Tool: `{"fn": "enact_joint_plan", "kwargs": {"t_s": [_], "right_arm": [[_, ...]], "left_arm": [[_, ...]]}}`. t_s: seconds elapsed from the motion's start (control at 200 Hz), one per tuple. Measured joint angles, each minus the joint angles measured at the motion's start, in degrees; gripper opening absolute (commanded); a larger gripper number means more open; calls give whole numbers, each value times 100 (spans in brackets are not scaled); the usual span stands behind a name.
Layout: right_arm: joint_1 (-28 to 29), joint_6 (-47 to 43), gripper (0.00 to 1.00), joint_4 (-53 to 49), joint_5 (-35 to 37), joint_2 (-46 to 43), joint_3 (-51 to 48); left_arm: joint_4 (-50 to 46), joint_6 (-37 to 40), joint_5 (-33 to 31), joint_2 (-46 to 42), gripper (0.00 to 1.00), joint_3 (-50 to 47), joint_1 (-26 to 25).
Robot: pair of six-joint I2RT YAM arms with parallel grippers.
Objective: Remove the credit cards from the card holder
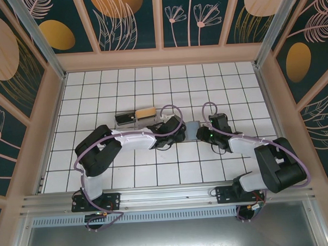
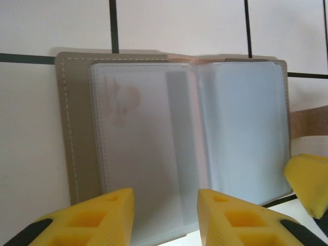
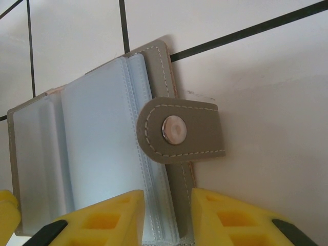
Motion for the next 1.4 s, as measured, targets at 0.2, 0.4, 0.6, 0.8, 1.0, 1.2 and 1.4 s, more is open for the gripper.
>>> {"fn": "enact_joint_plan", "kwargs": {"t_s": [0.2, 0.4, 0.6, 0.8, 1.0, 1.2, 1.4], "right_arm": [[0, 0, 32, 4, 0, 0, 0], [0, 2, 32, 17, -22, 2, -2], [0, 2, 32, 83, -42, 2, -44], [0, 4, 32, 120, -42, 2, -63], [0, 4, 32, 125, -42, 2, -66], [0, 4, 32, 125, -44, 2, -66], [0, 11, 32, 129, -46, 2, -68]], "left_arm": [[-11, -2, -48, 92, 36, 20, 33], [-24, -2, -131, 118, 37, 22, 35], [-37, -4, -245, 116, 36, 22, 35], [-46, -7, -330, 105, 36, 9, 35], [-101, -31, -411, 72, 36, -57, 37], [-103, -31, -365, 74, 36, -66, 61], [-68, -26, -232, 74, 36, -66, 63]]}}
